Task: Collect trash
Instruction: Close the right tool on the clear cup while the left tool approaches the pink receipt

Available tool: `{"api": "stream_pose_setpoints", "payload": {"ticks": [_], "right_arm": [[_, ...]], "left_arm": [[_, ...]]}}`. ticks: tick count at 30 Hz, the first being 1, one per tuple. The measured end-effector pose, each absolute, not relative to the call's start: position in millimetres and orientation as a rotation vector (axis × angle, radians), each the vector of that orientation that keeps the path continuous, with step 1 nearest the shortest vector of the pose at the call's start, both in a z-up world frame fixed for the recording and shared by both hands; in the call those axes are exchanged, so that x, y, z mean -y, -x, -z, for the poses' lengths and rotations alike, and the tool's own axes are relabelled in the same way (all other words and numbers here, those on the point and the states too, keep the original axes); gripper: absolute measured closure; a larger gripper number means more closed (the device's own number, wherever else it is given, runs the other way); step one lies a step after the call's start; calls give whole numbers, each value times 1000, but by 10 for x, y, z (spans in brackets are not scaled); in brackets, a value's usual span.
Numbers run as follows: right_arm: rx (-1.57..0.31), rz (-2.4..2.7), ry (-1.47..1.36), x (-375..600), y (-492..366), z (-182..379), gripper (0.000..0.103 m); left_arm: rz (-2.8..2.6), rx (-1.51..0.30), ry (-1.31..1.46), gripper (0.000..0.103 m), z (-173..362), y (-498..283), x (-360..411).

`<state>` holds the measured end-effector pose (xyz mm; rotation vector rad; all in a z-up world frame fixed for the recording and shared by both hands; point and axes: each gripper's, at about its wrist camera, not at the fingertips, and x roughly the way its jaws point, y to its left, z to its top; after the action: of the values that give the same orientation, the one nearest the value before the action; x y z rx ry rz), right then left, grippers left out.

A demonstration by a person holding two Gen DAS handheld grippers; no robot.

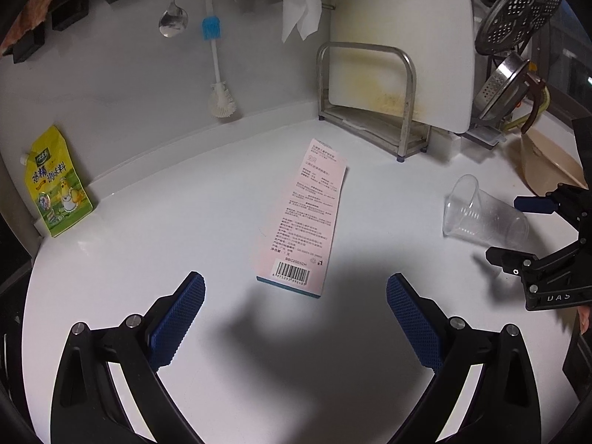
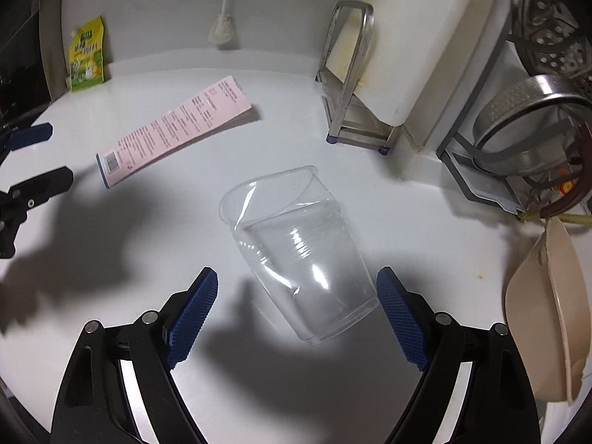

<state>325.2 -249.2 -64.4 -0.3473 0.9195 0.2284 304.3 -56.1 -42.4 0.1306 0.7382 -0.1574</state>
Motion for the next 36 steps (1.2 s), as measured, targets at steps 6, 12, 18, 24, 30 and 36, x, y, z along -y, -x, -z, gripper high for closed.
{"api": "stream_pose_setpoints", "payload": {"ticks": [6,12,18,24,30,36], "right_arm": [[-941,-190,374,2455,-3450,731,19],[-953,-156,327,2431,-3627,782,20],[-975,-165,268,2447,-3663,833,50],[-964,-154,183,2501,-3597,797,54],[-930,-147,71,2659,-3483,680,54],[-900,-161,-10,2806,-3357,611,54]], "left_arm": [[162,-761,-112,6,480,-3153,515],[152,-750,-114,6,477,-3199,482],[162,-748,-97,6,478,-3251,448],[190,-768,-92,6,543,-3355,466],[210,-787,-124,6,622,-3526,636],[167,-808,-156,6,716,-3813,775]]}}
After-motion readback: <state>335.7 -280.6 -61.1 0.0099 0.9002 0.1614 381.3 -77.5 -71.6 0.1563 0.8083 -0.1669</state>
